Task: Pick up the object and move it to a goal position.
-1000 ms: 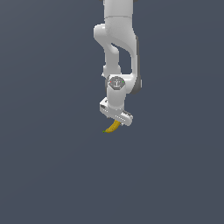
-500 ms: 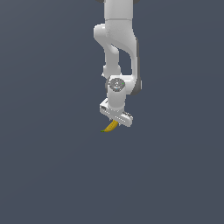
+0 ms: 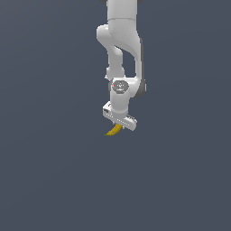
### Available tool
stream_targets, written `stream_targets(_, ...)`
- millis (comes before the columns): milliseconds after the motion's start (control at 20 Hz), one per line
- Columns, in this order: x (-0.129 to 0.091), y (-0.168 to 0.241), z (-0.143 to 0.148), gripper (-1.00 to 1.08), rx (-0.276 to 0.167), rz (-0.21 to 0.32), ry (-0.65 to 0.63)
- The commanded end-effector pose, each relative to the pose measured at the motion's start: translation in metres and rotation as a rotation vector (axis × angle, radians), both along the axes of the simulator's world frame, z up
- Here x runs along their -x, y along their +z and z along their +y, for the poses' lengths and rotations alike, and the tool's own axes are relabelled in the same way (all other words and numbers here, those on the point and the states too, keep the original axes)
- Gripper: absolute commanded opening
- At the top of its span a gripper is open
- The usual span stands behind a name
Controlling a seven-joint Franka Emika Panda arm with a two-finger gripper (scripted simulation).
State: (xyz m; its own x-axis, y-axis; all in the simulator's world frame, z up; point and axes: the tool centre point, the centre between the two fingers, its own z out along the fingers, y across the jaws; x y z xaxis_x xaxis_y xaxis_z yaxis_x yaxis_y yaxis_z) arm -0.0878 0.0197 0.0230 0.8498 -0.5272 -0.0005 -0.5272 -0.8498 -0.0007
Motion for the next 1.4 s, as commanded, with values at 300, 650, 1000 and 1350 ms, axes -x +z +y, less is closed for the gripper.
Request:
stream_targets(300, -0.008, 0.036, -0.015, -1.0, 0.0, -0.002, -0.001)
stream_targets(650, -0.02, 0.092, -0.04, -1.0, 0.0, -0.002, -0.002)
stream_targets(1000, -0.034, 0.162, -0.069, -1.0, 0.0, -0.001, -0.002)
stream_targets(1350, -0.049, 0.23, -0.098, -1.0, 0.001, -0.001, -0.003)
